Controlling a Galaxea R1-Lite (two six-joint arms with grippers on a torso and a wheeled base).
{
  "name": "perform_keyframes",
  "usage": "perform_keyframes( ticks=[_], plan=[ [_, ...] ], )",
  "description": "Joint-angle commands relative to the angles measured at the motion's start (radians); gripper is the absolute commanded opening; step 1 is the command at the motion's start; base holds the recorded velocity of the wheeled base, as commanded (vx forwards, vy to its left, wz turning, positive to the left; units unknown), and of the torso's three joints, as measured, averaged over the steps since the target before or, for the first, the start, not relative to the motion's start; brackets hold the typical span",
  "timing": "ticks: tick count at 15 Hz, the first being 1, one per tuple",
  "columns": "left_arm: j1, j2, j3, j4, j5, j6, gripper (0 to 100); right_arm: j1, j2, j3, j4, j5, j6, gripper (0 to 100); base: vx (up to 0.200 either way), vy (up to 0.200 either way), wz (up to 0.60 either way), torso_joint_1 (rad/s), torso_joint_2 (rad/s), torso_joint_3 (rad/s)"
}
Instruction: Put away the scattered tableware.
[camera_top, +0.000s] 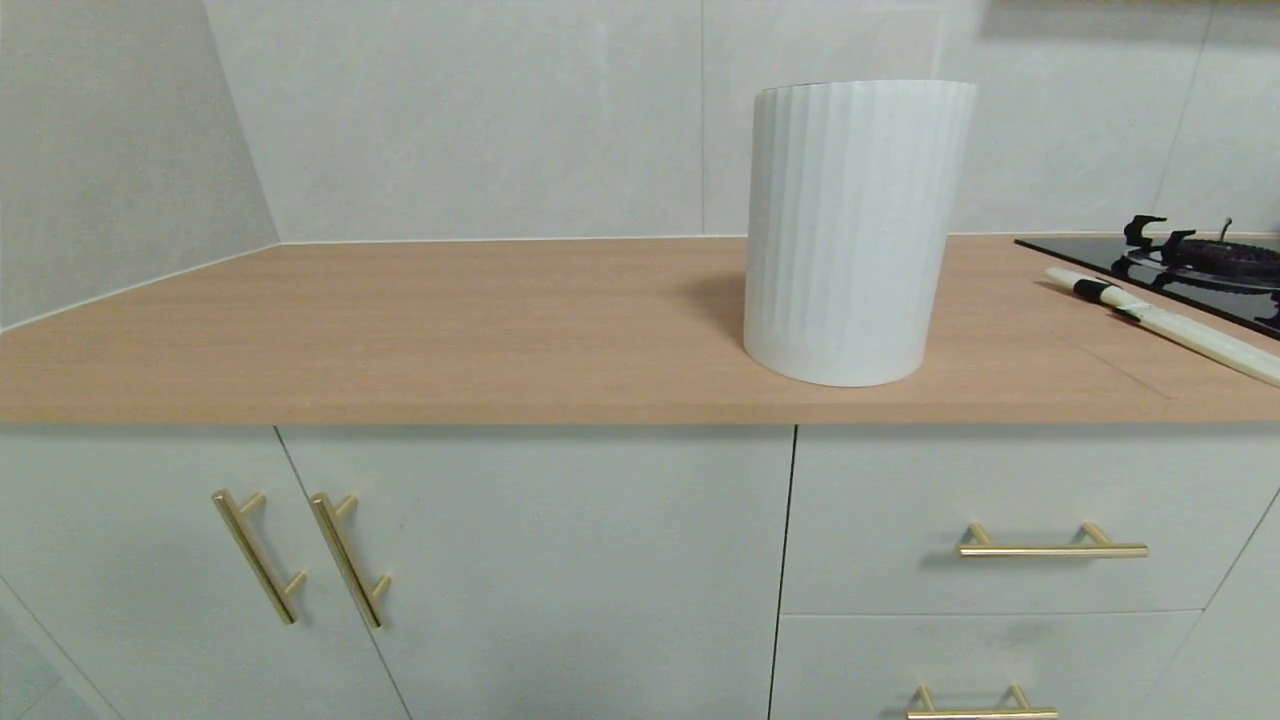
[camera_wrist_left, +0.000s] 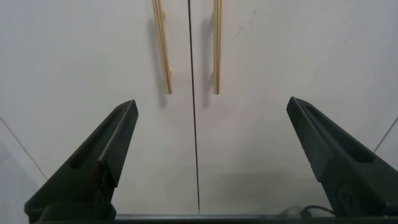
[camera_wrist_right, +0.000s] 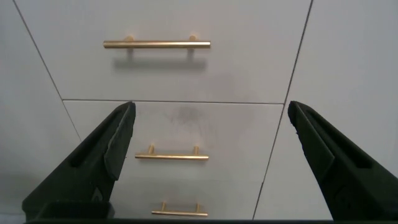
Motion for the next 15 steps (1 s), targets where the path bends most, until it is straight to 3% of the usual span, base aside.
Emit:
perform_keyframes(
  ticks=[1, 6, 15],
  plan=[
    [0.0, 0.0, 0.0, 0.0, 0.0, 0.001, 100, 0.0, 0.002, 0.0, 0.0, 0.0, 0.0, 100, 0.0, -0.2, 0.0, 0.007, 0.0, 0.007],
    [0.0, 0.0, 0.0, 0.0, 0.0, -0.001, 100, 0.0, 0.002, 0.0, 0.0, 0.0, 0.001, 100, 0.0, -0.2, 0.0, 0.001, 0.0, 0.0],
    [0.0, 0.0, 0.0, 0.0, 0.0, -0.001, 100, 0.0, 0.002, 0.0, 0.0, -0.001, 0.001, 100, 0.0, 0.0, 0.0, 0.0, 0.0, 0.0]
  ],
)
